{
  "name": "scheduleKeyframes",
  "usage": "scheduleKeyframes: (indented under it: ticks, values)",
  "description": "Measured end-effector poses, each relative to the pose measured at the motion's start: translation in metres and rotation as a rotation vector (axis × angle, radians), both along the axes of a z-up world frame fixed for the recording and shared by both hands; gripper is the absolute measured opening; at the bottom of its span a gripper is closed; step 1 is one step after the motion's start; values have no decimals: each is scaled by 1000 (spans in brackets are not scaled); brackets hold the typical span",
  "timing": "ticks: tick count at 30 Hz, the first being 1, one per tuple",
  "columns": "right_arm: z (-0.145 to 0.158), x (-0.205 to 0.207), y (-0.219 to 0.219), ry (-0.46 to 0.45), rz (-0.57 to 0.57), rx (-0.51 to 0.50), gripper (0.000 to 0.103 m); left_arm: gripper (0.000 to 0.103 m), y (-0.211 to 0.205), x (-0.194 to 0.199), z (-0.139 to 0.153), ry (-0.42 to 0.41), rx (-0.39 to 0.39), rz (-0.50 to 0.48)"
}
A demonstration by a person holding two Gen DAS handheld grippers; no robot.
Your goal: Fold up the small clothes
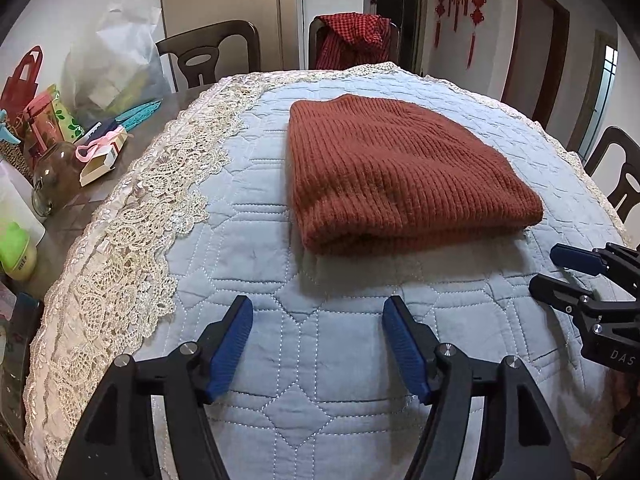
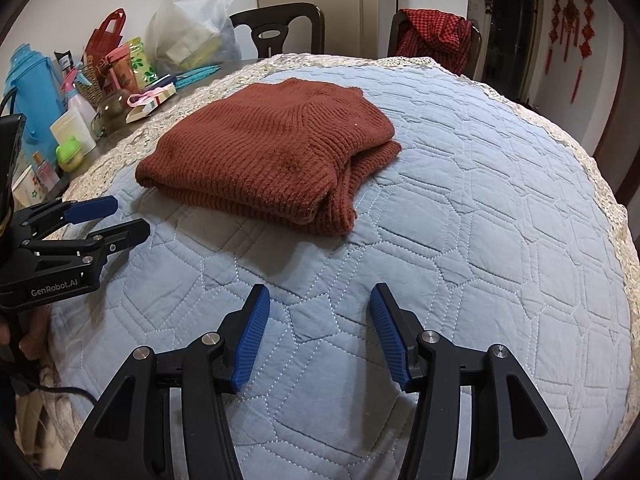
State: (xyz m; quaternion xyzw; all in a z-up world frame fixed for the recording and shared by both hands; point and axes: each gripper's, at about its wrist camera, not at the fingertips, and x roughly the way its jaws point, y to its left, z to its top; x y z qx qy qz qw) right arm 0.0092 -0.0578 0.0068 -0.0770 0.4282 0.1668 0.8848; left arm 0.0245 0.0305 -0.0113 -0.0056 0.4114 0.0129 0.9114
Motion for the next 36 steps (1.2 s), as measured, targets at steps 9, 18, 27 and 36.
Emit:
scheduleKeyframes:
  ticks: [9, 18, 27, 36]
  values:
    - [0, 0, 0, 0, 0, 0, 54, 73, 0, 0, 0, 1, 1, 1]
    - [0, 0, 0, 0, 0, 0, 54, 75, 1, 0, 0, 1, 0, 1]
    - [0, 0, 0, 1, 0, 1, 55, 76, 2, 1, -1, 1, 0, 0]
    - [0, -1, 2, 2, 3, 5, 56, 76, 2, 1, -1, 1, 0, 0]
